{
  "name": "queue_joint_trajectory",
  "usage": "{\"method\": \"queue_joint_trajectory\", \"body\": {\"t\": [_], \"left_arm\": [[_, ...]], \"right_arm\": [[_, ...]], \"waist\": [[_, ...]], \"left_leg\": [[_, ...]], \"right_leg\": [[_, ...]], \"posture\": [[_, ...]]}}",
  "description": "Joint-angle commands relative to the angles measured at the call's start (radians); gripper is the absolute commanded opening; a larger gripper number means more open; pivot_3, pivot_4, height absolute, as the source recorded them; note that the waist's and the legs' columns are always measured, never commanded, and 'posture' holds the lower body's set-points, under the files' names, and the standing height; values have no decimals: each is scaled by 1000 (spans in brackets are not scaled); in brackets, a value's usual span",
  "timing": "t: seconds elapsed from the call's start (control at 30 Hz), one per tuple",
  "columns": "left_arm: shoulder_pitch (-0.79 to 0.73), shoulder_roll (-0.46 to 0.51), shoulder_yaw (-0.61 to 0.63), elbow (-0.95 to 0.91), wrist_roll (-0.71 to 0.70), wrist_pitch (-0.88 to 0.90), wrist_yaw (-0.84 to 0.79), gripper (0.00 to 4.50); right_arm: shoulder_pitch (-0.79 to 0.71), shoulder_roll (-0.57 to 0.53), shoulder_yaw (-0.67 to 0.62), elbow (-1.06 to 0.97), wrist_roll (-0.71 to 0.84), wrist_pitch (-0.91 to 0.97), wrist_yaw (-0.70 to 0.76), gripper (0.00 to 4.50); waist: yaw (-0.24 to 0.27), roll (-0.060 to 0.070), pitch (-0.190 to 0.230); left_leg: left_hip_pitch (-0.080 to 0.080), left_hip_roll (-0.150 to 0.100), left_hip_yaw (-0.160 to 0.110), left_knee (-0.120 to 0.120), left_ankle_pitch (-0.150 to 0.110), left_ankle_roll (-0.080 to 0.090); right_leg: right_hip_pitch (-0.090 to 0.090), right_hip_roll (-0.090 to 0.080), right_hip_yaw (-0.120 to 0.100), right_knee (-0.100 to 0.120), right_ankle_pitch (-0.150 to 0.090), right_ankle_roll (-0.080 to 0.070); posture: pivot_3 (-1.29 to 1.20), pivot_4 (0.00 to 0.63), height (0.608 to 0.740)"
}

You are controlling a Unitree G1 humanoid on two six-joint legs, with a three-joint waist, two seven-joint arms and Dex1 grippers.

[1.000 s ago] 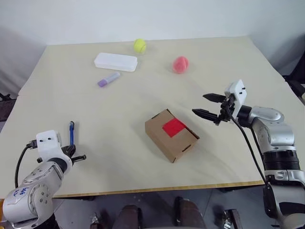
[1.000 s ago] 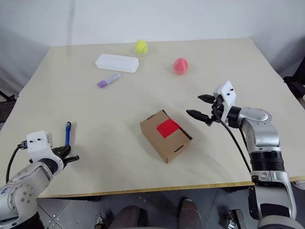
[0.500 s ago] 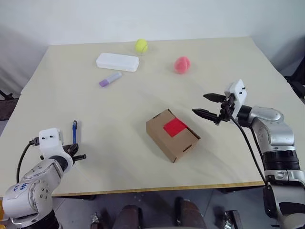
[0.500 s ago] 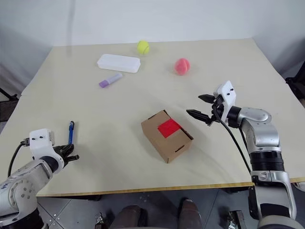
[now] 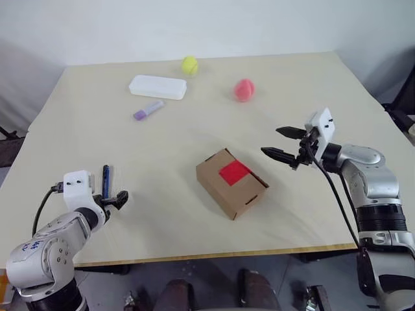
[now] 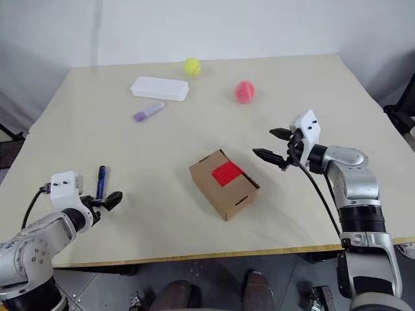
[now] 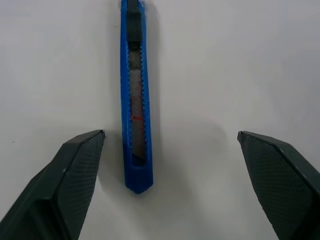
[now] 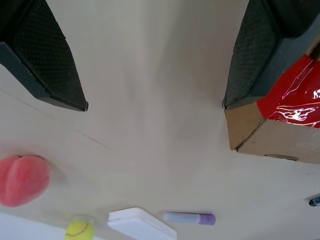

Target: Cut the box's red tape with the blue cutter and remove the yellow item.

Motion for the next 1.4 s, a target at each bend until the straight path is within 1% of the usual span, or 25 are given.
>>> {"method": "queue_joint_trajectory", "body": {"t": [0.03,0.23,0.37,0.47,0.6,0.83,0.87,1.2,1.4], "left_arm": [[0,-28,40,76,36,31,16,4486],[-2,-1,75,87,66,41,19,4486],[-1,-1,90,83,68,54,11,4486],[8,-8,97,72,72,63,9,3901],[17,-22,131,53,83,90,1,2659],[28,-10,155,44,95,97,-25,433],[28,-8,153,43,95,98,-29,375],[10,-2,128,40,105,99,-53,375],[51,72,69,14,72,52,-142,375]], "right_arm": [[-5,-1,-2,-27,1,-11,-5,4500],[-2,-5,-5,-30,1,-9,-7,4500],[0,-8,-7,-31,2,-7,-6,4500],[-3,-10,-6,-29,-1,-8,-7,4500],[-10,-12,-6,-22,-2,-9,-5,4500],[-18,-7,-4,-16,-8,-10,-2,4500],[-20,-6,-3,-14,-9,-10,-2,4500],[-21,0,-5,-18,-10,-8,-4,4500],[-20,-12,-8,-45,-1,14,4,4500]], "waist": [[-3,0,0],[-16,0,0],[-23,0,0],[-28,0,0],[-39,0,0],[-39,0,0],[-39,0,0],[-38,0,0],[-39,-1,0]], "left_leg": [[0,0,0,0,0,0],[0,0,-1,-1,1,-1],[0,1,-1,-1,1,-1],[0,1,-1,-2,1,-1],[0,1,0,-2,1,-1],[-1,1,0,-3,-1,-1],[-1,1,0,-3,-2,-1],[-1,1,0,-4,-2,-1],[-1,1,0,-4,-3,-1]], "right_leg": [[0,0,0,0,0,0],[0,0,0,0,0,0],[0,0,0,0,0,-1],[0,0,0,0,0,-1],[0,0,0,-2,0,0],[0,0,-1,-4,0,0],[0,0,-1,-4,0,0],[0,0,-1,-5,0,0],[-1,0,-1,-5,0,0]], "posture": [[0,150,740],[0,150,740],[0,150,740],[0,150,740],[0,150,740],[0,150,740],[0,150,740],[0,150,740],[0,150,740]]}}
